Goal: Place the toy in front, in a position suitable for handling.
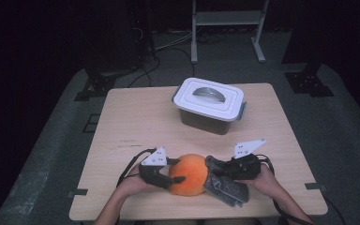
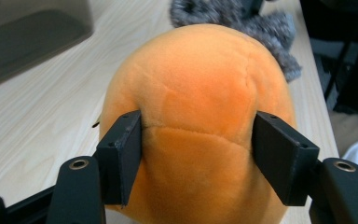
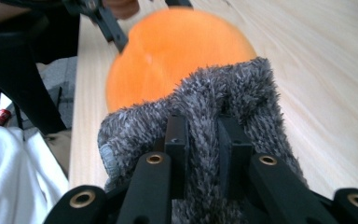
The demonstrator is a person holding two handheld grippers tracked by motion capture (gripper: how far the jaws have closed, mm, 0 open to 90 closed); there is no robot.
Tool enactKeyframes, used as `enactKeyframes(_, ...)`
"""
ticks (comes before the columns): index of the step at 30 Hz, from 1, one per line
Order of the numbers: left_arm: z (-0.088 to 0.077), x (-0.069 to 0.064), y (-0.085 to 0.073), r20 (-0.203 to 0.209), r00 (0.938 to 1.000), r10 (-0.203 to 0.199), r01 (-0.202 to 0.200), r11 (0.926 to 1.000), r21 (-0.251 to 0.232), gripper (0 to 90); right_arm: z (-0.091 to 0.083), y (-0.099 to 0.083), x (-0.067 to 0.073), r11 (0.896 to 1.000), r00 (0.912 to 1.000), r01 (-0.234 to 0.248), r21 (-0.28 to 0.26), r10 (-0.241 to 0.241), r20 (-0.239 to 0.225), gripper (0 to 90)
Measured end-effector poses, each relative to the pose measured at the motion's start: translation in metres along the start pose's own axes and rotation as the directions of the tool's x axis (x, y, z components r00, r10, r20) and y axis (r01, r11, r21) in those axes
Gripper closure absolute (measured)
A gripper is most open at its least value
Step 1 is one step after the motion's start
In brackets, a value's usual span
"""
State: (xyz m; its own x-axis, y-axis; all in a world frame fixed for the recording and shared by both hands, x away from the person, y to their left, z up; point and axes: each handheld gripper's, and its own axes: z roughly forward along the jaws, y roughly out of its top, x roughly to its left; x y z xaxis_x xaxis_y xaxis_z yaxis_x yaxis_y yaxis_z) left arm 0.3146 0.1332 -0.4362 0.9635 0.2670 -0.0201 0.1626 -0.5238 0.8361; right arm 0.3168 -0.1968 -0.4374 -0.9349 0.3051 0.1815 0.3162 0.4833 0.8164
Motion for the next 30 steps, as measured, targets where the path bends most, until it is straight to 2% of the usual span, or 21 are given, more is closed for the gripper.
enactKeyframes(3,0.001,0.003,0.000,-0.004,0.9993,-0.038,0.038,0.9993,-0.004,35.2,-0.005,0.003,0.001,1.000,0.9997,0.010,0.000,-0.010,0.020,75.8)
enactKeyframes(5,0.002,0.004,0.001,-0.003,0.9986,-0.052,0.052,0.9986,-0.005,35.2,-0.008,0.009,0.003,0.999,0.9996,0.024,-0.026,-0.024,0.017,75.8)
enactKeyframes(9,0.005,0.001,0.003,-0.009,0.9985,-0.054,0.054,0.9985,-0.008,34.8,-0.008,0.026,0.009,0.996,0.9982,0.060,-0.068,-0.060,0.010,75.8)
enactKeyframes(11,0.004,0.001,0.004,-0.011,0.9988,-0.047,0.047,0.9989,-0.003,34.6,-0.003,0.030,0.011,0.996,0.9973,0.074,-0.054,-0.073,0.008,75.8)
enactKeyframes(13,0.003,0.001,0.003,-0.009,0.9989,-0.045,0.045,0.9990,-0.003,34.3,0.004,0.029,0.009,0.996,0.9969,0.078,-0.029,-0.078,0.008,75.8)
enactKeyframes(15,0.002,0.001,0.003,-0.002,0.9993,-0.038,0.038,0.9992,-0.005,33.4,0.007,0.023,0.006,0.998,0.9983,0.059,-0.033,-0.059,-0.001,75.8)
enactKeyframes(19,0.002,0.000,0.005,0.007,0.9993,-0.036,0.036,0.9993,-0.013,25.8,0.003,0.011,0.000,0.999,0.9993,0.032,-0.008,-0.031,0.022,75.8)
enactKeyframes(22,0.003,-0.001,0.005,0.021,0.9996,-0.018,0.018,0.9998,-0.002,25.7,-0.003,0.007,-0.005,1.000,0.9984,0.014,0.007,-0.015,0.055,75.8)
enactKeyframes(25,0.003,-0.007,0.007,0.041,0.9980,0.047,-0.047,0.9989,0.004,30.2,-0.006,0.013,-0.008,1.000,0.9980,0.014,-0.022,-0.013,0.062,75.8)
enactKeyframes(28,0.003,-0.013,0.008,0.061,0.9913,0.117,-0.117,0.9931,0.005,32.6,-0.002,0.023,-0.011,0.999,0.9984,0.022,-0.035,-0.020,0.054,75.8)
enactKeyframes(30,0.002,-0.015,0.007,0.076,0.9863,0.146,-0.147,0.9891,0.006,33.5,0.004,0.026,-0.013,0.999,0.9989,0.022,-0.024,-0.021,0.041,75.7)
